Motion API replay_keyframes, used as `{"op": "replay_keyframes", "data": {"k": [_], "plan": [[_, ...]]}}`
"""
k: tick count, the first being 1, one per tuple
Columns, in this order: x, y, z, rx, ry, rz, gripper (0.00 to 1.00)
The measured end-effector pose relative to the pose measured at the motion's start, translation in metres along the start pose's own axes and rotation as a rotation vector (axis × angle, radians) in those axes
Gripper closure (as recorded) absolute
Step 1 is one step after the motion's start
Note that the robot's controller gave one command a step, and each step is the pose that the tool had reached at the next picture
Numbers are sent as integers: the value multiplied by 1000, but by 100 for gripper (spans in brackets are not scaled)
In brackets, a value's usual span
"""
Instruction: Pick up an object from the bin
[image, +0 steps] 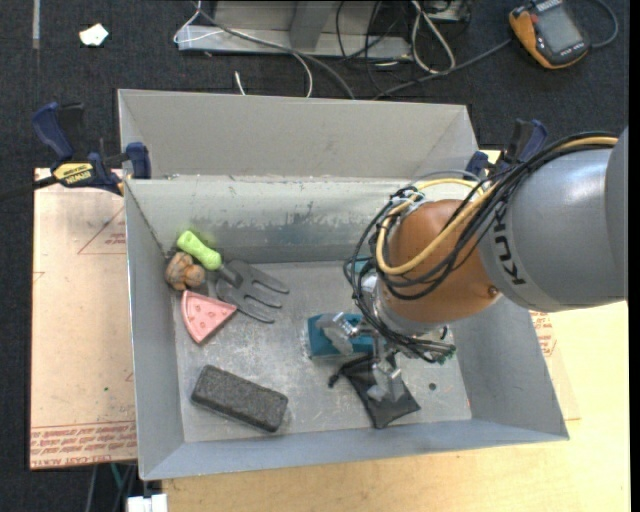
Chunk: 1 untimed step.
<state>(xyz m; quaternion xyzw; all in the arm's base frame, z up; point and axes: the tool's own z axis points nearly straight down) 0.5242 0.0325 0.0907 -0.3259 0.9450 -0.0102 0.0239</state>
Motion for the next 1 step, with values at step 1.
{"op": "replay_keyframes", "data": {"k": [1], "plan": [[0, 0, 0, 0, -1, 1, 0]]}}
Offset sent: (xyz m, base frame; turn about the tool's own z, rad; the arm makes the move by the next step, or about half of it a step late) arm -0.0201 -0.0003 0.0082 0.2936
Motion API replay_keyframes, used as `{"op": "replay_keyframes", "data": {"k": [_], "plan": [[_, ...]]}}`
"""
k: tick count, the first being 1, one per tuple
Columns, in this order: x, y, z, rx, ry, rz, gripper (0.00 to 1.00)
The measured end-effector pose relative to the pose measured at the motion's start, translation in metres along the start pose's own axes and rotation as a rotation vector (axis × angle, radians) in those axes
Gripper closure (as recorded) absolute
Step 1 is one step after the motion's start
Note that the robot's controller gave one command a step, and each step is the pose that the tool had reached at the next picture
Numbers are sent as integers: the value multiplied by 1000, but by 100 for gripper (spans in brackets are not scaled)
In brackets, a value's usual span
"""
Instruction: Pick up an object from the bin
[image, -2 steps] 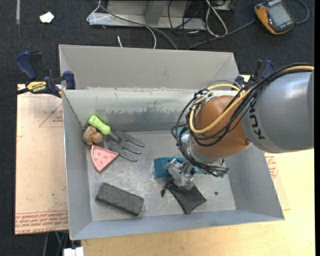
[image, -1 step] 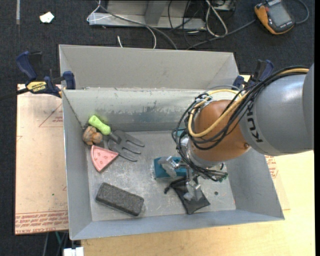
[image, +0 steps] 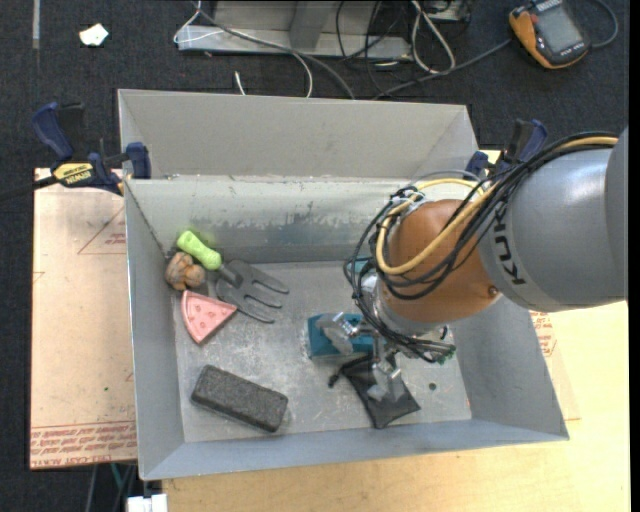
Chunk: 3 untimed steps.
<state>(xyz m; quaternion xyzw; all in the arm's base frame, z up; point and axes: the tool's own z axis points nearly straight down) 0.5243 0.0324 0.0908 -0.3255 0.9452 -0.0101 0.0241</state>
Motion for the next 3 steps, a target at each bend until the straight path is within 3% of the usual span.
{"op": "replay_keyframes", "data": {"k": [1, 2, 3], "plan": [[10, 8, -6, -1, -1, 190, 0], [14, 8, -4, 0, -3, 164, 0], [22, 1, -2, 1, -3, -89, 0]]}}
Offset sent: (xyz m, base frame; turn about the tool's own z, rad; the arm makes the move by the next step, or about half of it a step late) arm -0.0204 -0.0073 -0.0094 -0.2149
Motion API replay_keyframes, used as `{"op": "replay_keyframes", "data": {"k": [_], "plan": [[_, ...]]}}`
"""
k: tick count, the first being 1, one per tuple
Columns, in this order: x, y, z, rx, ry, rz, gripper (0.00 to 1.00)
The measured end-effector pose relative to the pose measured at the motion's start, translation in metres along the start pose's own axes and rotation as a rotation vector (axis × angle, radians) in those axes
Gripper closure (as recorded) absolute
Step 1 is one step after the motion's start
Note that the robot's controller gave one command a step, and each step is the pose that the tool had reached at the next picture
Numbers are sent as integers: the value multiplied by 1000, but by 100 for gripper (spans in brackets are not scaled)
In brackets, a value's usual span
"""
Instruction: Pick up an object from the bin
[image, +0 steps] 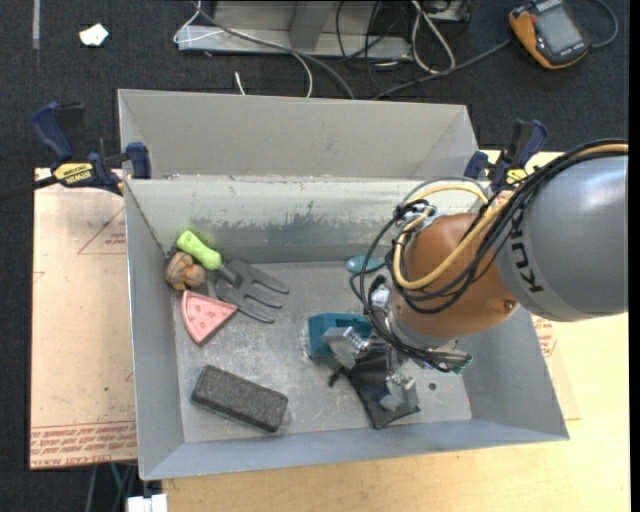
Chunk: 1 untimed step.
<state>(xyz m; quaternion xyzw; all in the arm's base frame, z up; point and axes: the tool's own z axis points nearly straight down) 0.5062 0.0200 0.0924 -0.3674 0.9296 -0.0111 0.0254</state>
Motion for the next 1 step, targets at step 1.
{"op": "replay_keyframes", "data": {"k": [1], "plan": [[15, -1, 11, -4, 1, 214, 0]]}}
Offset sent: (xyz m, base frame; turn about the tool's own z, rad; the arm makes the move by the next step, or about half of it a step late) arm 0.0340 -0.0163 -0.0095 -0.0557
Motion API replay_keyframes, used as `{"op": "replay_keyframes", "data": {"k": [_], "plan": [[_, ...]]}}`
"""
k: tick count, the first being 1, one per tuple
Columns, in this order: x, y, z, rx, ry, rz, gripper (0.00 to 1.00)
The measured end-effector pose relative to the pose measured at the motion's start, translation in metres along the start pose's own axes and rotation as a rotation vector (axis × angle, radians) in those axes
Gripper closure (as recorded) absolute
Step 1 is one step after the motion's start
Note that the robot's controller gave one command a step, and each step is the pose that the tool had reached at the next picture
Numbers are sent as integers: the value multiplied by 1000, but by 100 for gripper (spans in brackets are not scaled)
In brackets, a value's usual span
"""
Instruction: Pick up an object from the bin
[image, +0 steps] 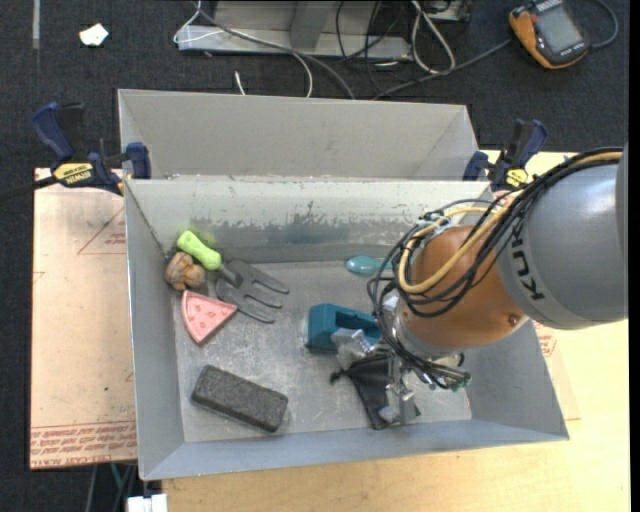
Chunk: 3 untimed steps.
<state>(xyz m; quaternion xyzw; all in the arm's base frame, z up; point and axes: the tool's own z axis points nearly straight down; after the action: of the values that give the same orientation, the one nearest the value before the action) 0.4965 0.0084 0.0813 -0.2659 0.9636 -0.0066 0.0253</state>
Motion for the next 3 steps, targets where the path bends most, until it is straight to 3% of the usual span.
{"op": "replay_keyframes", "data": {"k": [1, 2, 3], "plan": [[-21, -15, 0, -1, 3, -190, 0], [-3, -40, -6, -4, 5, 129, 100], [-3, -40, -6, -4, 5, 129, 100]]}}
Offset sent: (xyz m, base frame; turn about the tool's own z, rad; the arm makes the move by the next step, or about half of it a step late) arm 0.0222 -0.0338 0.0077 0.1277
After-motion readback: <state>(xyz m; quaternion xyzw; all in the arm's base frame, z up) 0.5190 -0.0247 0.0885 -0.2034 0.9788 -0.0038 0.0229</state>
